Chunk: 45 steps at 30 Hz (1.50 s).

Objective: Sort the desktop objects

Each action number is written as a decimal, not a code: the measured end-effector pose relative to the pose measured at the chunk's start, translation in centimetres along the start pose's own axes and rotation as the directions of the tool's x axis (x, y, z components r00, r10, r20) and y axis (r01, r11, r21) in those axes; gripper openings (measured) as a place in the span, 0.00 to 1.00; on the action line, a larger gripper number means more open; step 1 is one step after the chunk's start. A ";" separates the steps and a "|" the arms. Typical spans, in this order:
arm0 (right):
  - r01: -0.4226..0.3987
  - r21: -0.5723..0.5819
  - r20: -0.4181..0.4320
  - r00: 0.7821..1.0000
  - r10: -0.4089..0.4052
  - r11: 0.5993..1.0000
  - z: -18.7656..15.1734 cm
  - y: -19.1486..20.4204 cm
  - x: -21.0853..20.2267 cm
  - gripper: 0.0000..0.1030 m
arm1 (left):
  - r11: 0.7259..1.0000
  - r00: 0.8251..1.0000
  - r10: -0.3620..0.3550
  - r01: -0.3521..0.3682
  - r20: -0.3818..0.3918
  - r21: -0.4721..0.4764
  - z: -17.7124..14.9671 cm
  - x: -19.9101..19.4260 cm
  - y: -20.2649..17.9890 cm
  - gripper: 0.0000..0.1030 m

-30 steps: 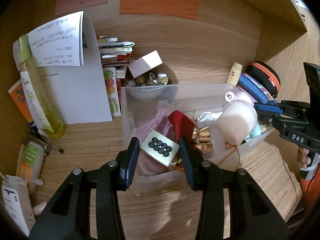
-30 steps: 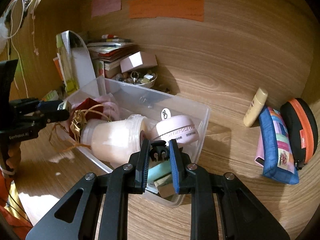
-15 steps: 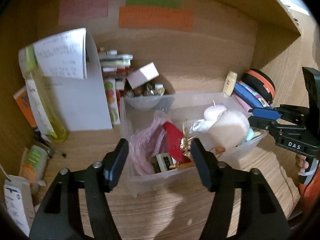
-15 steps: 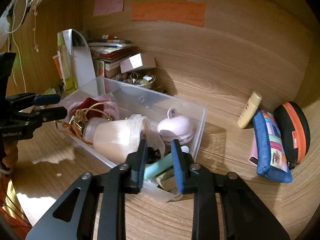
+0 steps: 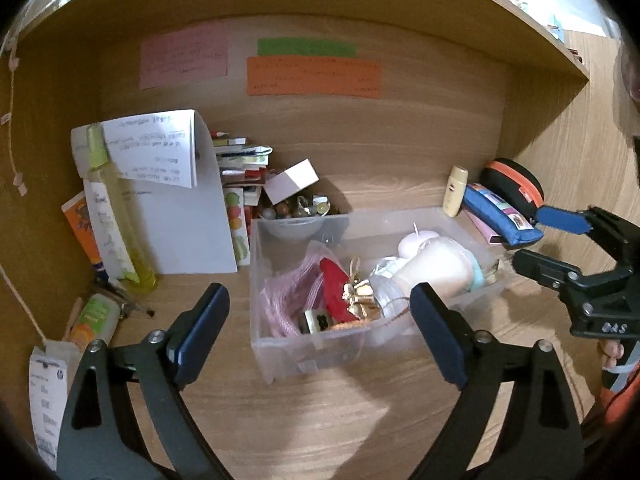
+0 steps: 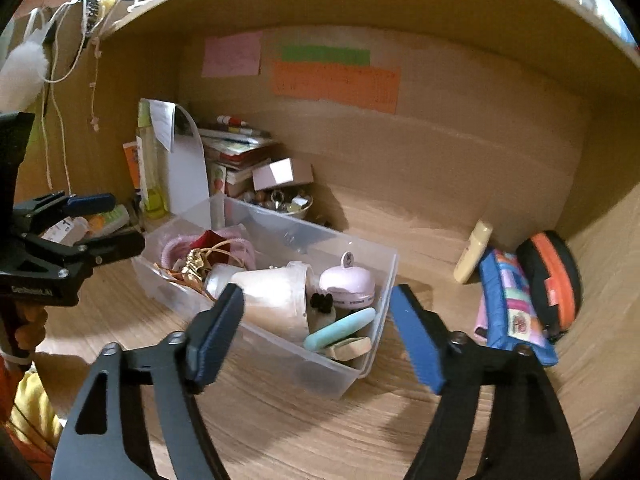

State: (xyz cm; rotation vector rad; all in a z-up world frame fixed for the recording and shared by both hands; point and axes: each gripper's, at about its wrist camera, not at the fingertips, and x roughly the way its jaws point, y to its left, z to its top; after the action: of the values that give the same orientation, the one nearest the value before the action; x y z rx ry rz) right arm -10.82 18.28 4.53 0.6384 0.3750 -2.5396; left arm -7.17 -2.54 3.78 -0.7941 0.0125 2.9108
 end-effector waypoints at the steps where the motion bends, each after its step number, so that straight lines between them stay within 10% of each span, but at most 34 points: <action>1: 0.016 -0.010 0.015 1.000 -0.016 1.000 -0.1 0.3 -0.5 0.77 | 1.000 1.000 0.019 -0.019 0.000 -0.001 -0.1 -0.2 0.0 0.90; 45: -0.034 0.227 0.082 0.997 0.016 0.973 -4.3 0.9 -4.0 0.98 | 0.994 0.997 0.075 -0.073 0.019 -0.075 -3.7 -2.1 -1.8 0.91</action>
State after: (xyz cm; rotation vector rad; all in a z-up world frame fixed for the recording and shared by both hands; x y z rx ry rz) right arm -5.69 20.67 2.73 0.6184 0.0463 -2.5963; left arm -3.28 -1.18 1.73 -0.7900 -0.0710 3.0052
